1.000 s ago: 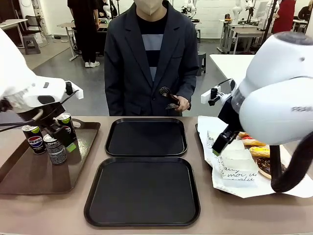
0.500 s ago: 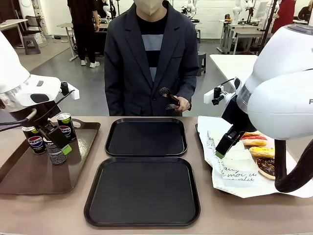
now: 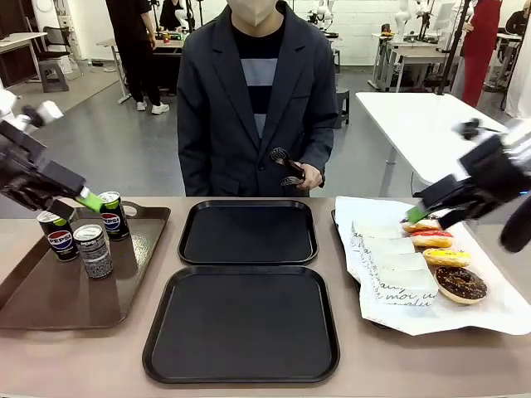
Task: Set up donuts and drinks on trays.
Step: Pick up one Pepsi coke and place it on the Flat Tray.
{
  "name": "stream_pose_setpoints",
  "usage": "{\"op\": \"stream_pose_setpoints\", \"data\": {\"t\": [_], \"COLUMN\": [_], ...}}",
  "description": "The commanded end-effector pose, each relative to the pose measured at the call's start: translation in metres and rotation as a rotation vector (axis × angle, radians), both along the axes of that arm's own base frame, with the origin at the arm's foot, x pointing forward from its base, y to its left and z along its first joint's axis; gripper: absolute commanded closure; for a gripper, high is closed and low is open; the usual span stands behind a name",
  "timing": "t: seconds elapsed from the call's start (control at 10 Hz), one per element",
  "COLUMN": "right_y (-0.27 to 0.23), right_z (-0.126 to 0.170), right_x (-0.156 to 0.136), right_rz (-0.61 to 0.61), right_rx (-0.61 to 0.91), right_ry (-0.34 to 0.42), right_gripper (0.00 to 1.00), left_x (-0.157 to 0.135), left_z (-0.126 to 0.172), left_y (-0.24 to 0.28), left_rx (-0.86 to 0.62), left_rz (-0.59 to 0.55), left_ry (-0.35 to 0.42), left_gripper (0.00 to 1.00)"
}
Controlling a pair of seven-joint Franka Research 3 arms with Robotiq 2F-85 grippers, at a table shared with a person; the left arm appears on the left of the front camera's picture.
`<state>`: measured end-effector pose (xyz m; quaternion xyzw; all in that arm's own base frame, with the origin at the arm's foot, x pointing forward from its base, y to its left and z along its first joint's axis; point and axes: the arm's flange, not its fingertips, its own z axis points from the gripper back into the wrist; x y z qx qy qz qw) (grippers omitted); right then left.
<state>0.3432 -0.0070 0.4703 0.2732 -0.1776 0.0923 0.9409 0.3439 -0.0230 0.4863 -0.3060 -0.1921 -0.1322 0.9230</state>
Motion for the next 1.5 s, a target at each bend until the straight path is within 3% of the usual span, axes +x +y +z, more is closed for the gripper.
{"op": "stream_pose_setpoints", "data": {"t": [0.0, 0.3, 0.8, 1.2, 1.4], "right_y": [-0.055, -0.140, -0.218, -0.247, -0.240], "right_z": [-0.029, -0.035, -0.024, -0.028, -0.024], "right_x": [-0.010, -0.025, -0.069, -0.089, -0.094], "right_rz": [-0.106, -0.244, -0.234, -0.208, -0.223], "right_rx": [0.182, 0.341, 0.464, 0.512, 0.490], "right_ry": [0.004, 0.002, -0.025, -0.010, 0.002], "right_gripper": [0.00, 0.00, 0.00, 0.00, 0.00], "left_x": [0.003, 0.003, -0.038, -0.061, -0.054], "left_z": [-0.020, -0.037, -0.054, -0.053, -0.050], "left_y": [0.031, 0.104, 0.183, 0.199, 0.209], "left_rx": [-0.184, -0.363, -0.508, -0.523, -0.516], "left_rz": [0.029, 0.160, 0.356, 0.433, 0.441], "left_ry": [0.007, 0.059, 0.069, 0.053, 0.081], "left_gripper": [0.00, 0.00, 0.00, 0.00, 0.00]}}
